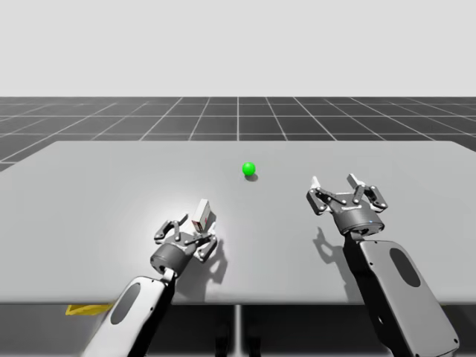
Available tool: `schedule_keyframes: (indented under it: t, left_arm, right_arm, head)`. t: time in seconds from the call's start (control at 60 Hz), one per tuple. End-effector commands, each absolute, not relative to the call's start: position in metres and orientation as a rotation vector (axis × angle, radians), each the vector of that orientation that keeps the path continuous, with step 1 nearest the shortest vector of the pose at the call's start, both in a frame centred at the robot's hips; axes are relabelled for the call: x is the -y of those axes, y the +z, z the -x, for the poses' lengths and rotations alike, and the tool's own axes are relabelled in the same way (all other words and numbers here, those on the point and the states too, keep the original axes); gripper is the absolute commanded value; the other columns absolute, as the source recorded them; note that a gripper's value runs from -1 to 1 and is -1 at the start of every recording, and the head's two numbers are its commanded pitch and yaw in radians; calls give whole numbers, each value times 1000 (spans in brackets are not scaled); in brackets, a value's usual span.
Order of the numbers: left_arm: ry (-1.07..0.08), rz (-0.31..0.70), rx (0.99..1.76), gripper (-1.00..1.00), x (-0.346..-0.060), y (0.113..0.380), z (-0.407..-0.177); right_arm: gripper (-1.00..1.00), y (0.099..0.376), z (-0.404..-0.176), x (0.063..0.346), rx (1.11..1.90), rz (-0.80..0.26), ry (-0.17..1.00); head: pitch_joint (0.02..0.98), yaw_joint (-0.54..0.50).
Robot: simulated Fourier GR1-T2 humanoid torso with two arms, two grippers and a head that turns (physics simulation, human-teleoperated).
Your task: Watch the red light. When it turns green, pick up the object.
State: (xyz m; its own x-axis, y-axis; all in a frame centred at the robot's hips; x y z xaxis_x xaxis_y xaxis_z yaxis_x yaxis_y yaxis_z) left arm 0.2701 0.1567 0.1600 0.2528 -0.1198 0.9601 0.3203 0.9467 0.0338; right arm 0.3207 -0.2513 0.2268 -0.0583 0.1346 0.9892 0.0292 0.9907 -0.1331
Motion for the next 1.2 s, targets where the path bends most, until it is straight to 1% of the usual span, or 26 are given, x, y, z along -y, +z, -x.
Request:
schedule_keyframes:
  t: [0.017, 0.133, 0.233, 0.267, 0.283, 0.3, 0.317, 0.333, 0.35, 0.367, 0.383, 0.45, 0.6, 0.633, 0.667, 0.75, 0.867, 0.883, 0.967, 1.05, 1.1, 1.133, 1.167, 1.2]
  left_arm:
    - [-299, 143, 1267, -1000, -150, 152, -290]
    - [-272, 123, 1254, -1000, -150, 148, -300]
    - [-257, 114, 1242, -1000, -152, 142, -301]
    - [-260, 112, 1234, -943, -152, 140, -301]
    - [-263, 109, 1229, -862, -152, 139, -301]
    - [-265, 105, 1225, -764, -152, 139, -301]
    - [-271, 110, 1222, -389, -152, 137, -300]
    - [-276, 111, 1219, -256, -152, 137, -300]
    - [-279, 108, 1217, 157, -153, 136, -300]
    - [-284, 111, 1211, 435, -152, 136, -300]
    - [-297, 107, 1204, 910, -153, 134, -300]
    - [-307, 115, 1195, 1000, -152, 134, -298]
    - [-330, 109, 1189, 1000, -151, 131, -296]
    - [-335, 109, 1189, 1000, -152, 131, -296]
    - [-335, 110, 1189, 1000, -152, 131, -296]
    - [-339, 108, 1186, 1000, -152, 129, -295]
    - [-342, 107, 1185, 1000, -151, 128, -295]
    - [-342, 105, 1185, 1000, -151, 128, -295]
    - [-342, 105, 1184, 1000, -151, 127, -295]
    - [-343, 106, 1186, 1000, -151, 127, -295]
    - [-342, 118, 1191, 1000, -152, 129, -295]
    - [-331, 140, 1202, 1000, -153, 135, -295]
    - [-329, 141, 1214, 1000, -154, 139, -295]
    - [-327, 146, 1237, 1000, -156, 149, -295]
  right_arm:
    - [-1000, 227, -320, 251, 1630, 123, 87]
    - [-1000, 227, -320, 251, 1631, 123, 88]
    - [-1000, 227, -320, 251, 1632, 123, 88]
    - [-1000, 228, -320, 251, 1632, 122, 88]
    - [-1000, 228, -320, 251, 1632, 121, 87]
    - [-1000, 228, -320, 251, 1633, 121, 87]
    - [-1000, 228, -320, 251, 1634, 121, 87]
    - [-1000, 228, -320, 251, 1635, 121, 87]
    - [-1000, 228, -320, 251, 1635, 120, 87]
    - [-1000, 228, -320, 251, 1635, 120, 87]
    - [-1000, 229, -319, 251, 1636, 120, 87]
    - [-1000, 229, -319, 251, 1638, 120, 86]
    - [-1000, 230, -319, 251, 1640, 122, 86]
    - [-1000, 230, -319, 251, 1640, 123, 86]
    - [-1000, 230, -319, 251, 1640, 122, 86]
    - [-1000, 230, -319, 251, 1640, 124, 86]
    - [-1000, 229, -319, 251, 1640, 124, 86]
    - [-1000, 229, -319, 251, 1639, 124, 85]
    - [-1000, 229, -318, 251, 1640, 124, 85]
    - [-1000, 229, -318, 251, 1639, 124, 84]
    - [-1000, 229, -318, 251, 1640, 125, 85]
    - [-1000, 229, -318, 251, 1640, 125, 85]
    - [-1000, 229, -318, 251, 1640, 124, 85]
    - [-1000, 229, -318, 251, 1640, 124, 86]
  head:
    - [779, 206]
    - [778, 208]
    - [776, 209]
    - [776, 209]
    - [776, 209]
    - [777, 209]
    - [777, 209]
    - [777, 209]
    - [777, 209]
    - [776, 209]
    - [775, 211]
    - [772, 211]
    - [741, 214]
    - [712, 216]
    - [703, 217]
    - [616, 223]
    - [532, 230]
    - [505, 231]
    - [453, 232]
    - [422, 231]
    - [418, 232]
    - [417, 232]
    - [416, 232]
    - [415, 231]
